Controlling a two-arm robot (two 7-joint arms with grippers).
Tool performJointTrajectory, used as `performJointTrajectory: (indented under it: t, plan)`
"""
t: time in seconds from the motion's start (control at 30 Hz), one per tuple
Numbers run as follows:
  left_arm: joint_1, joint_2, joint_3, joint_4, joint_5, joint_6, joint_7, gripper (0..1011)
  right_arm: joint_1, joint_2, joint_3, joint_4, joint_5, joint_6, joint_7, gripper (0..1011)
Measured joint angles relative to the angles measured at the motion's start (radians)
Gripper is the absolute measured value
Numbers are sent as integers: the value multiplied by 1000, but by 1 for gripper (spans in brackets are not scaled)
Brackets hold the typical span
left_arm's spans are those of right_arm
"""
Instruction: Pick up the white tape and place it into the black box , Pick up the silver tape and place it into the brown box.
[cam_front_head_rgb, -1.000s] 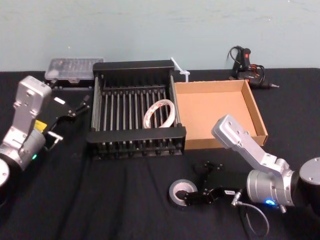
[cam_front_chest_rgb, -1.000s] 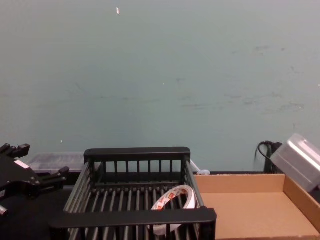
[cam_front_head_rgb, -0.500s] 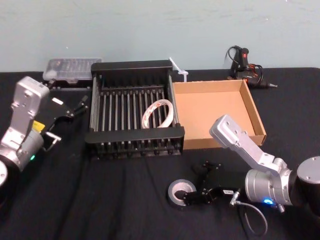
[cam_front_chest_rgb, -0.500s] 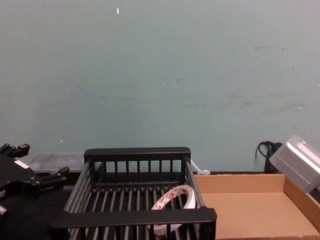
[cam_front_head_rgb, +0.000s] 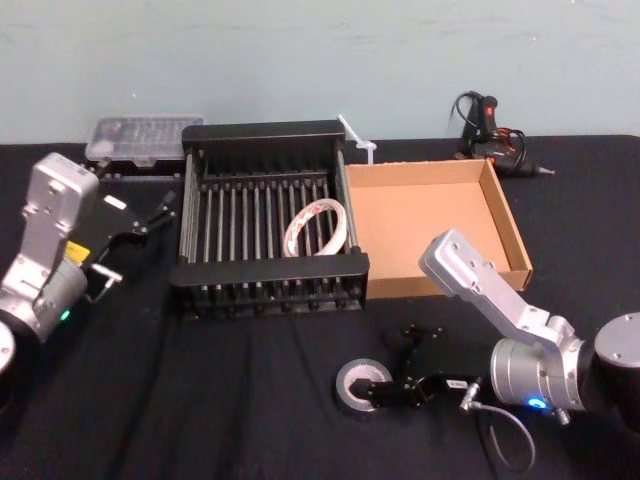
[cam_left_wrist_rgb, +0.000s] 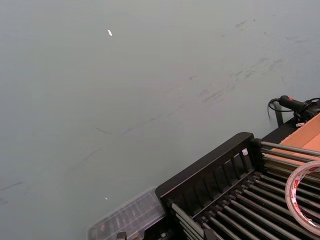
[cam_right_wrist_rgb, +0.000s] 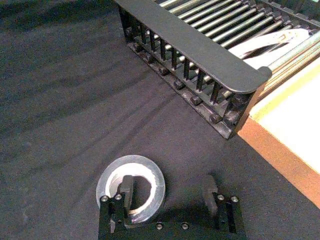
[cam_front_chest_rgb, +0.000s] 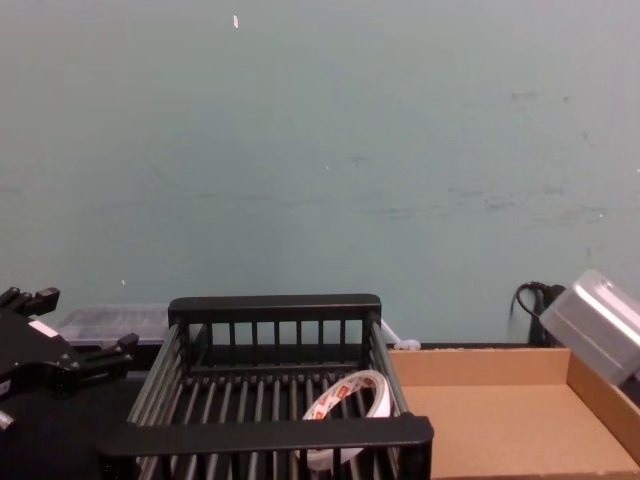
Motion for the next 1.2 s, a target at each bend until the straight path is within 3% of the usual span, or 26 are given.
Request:
performJointTrajectory:
  t: [0.23, 0.33, 0.57, 0.6, 0.8, 1.2]
  plan:
    - [0, 0, 0, 0, 0, 0, 0, 1001, 0, 0, 0, 0, 0, 0, 0, 758]
    - [0, 0, 0, 0, 0, 0, 0, 1001, 0, 0, 0, -1, 1, -1, 0, 620]
    - [0, 0, 0, 0, 0, 0, 0, 1001, 0, 0, 0, -1, 1, -1, 0, 446]
    - [0, 0, 0, 0, 0, 0, 0, 1001, 0, 0, 0, -1, 1, -1, 0, 370]
    - [0, 0, 0, 0, 0, 0, 0, 1001, 0, 0, 0, -1, 1, -1, 0, 186]
    - [0, 0, 0, 0, 0, 0, 0, 1001, 0, 1, 0, -1, 1, -1, 0, 171]
